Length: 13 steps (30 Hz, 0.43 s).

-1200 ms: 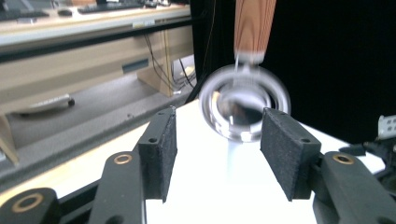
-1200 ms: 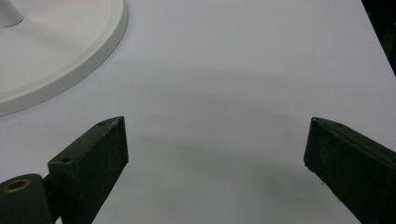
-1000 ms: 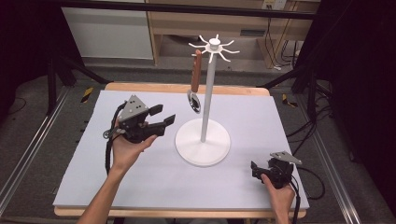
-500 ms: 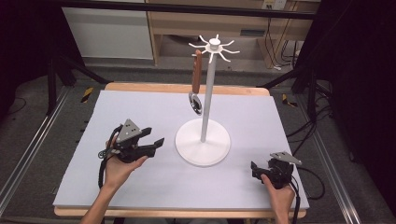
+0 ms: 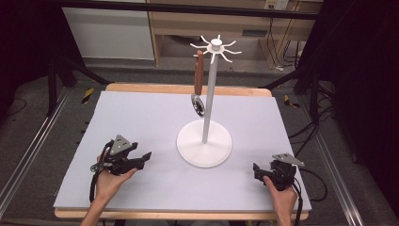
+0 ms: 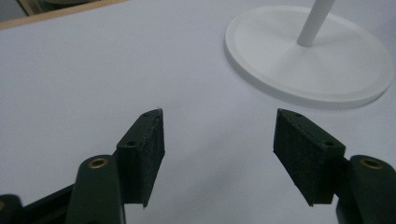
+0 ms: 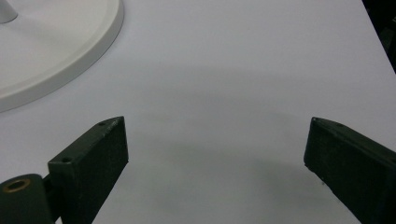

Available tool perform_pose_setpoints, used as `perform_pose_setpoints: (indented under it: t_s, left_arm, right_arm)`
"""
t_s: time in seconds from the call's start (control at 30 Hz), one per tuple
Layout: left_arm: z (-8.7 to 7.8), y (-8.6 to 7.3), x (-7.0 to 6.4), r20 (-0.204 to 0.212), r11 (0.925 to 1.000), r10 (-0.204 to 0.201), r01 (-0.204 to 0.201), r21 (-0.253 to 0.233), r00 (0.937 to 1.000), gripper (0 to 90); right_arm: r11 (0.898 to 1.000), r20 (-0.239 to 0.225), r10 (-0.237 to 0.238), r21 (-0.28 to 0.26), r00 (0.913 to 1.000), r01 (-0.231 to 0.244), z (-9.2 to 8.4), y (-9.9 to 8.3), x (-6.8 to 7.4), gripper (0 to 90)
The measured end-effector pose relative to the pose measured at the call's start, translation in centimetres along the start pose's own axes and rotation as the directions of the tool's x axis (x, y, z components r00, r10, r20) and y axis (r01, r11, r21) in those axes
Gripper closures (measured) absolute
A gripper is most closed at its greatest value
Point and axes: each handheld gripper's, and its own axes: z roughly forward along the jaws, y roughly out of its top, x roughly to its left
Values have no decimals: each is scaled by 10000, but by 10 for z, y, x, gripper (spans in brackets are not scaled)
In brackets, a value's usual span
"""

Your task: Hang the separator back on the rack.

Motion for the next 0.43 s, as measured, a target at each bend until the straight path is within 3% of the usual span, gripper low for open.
perform_pose_setpoints:
  t_s: [0.27, 0.43]
  left_arm:
    - [-5, -23, 28, -824, 9979, -499, 530, 366, 9953, 325]
    - [-6, -29, 39, -1078, 9963, -679, 732, 457, 9918, 325]
  right_arm:
    - [9999, -11, -125, 44, 9999, 126, 0, -1, 2, 68]
    - [9999, -5, -96, 128, 10000, 96, 1, -1, 1, 68]
